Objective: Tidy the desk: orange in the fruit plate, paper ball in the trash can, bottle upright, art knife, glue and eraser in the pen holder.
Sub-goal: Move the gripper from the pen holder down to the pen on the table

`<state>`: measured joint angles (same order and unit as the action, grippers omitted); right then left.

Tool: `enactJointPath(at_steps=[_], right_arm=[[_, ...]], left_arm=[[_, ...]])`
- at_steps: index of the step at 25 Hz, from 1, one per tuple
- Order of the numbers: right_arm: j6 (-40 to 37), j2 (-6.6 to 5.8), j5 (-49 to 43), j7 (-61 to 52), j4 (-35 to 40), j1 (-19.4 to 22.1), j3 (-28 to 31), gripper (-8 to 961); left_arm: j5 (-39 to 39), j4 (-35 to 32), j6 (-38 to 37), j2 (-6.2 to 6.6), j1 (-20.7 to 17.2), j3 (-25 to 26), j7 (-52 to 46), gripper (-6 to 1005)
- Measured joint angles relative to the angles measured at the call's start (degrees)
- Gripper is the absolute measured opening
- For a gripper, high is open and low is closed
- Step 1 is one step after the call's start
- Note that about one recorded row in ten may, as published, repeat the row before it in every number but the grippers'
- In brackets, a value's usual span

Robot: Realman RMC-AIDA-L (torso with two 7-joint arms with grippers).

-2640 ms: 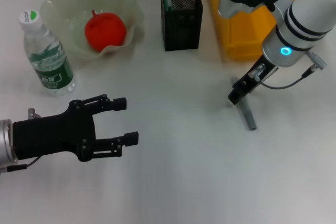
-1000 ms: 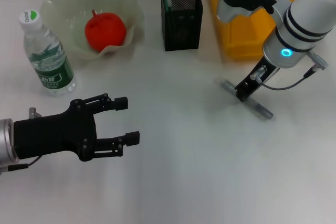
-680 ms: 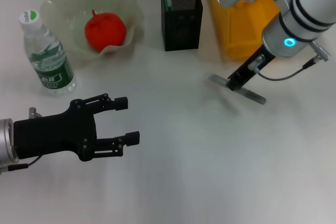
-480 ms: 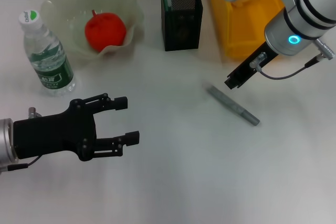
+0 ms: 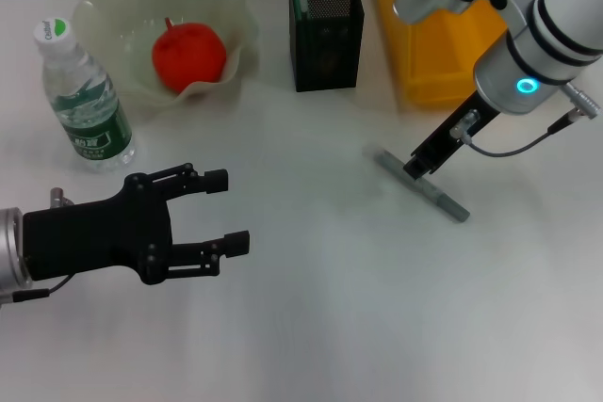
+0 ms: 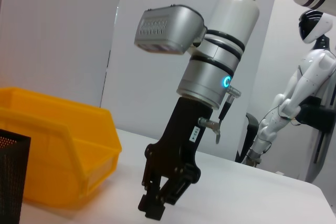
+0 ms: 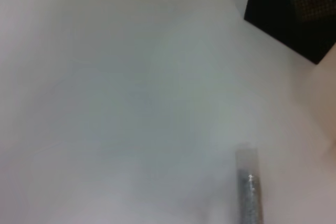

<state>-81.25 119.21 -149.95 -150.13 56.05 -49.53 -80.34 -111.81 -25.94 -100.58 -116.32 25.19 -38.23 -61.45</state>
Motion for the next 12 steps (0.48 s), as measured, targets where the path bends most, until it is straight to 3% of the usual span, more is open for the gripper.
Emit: enactJointPath(at_steps=[3,6,12], right_arm=[[0.8,0.15,0.0,0.9,-1.9,-0.6,-0.1,100],[2.2,0.29,0.1,1.6,-3.4,-0.9,-0.6,282],[4.9,0.32,0.1,1.6,-5.5,-1.0,-2.9,296]], left_arm=[[0.0,0.0,0.0,-0.02,0.1,0.0,0.0,844],[0.0,0.0,-0.1,-0.08,0.1,0.0,0.0,844],[0.0,0.1,-0.1,-0.22,0.1,0.0,0.1,843]])
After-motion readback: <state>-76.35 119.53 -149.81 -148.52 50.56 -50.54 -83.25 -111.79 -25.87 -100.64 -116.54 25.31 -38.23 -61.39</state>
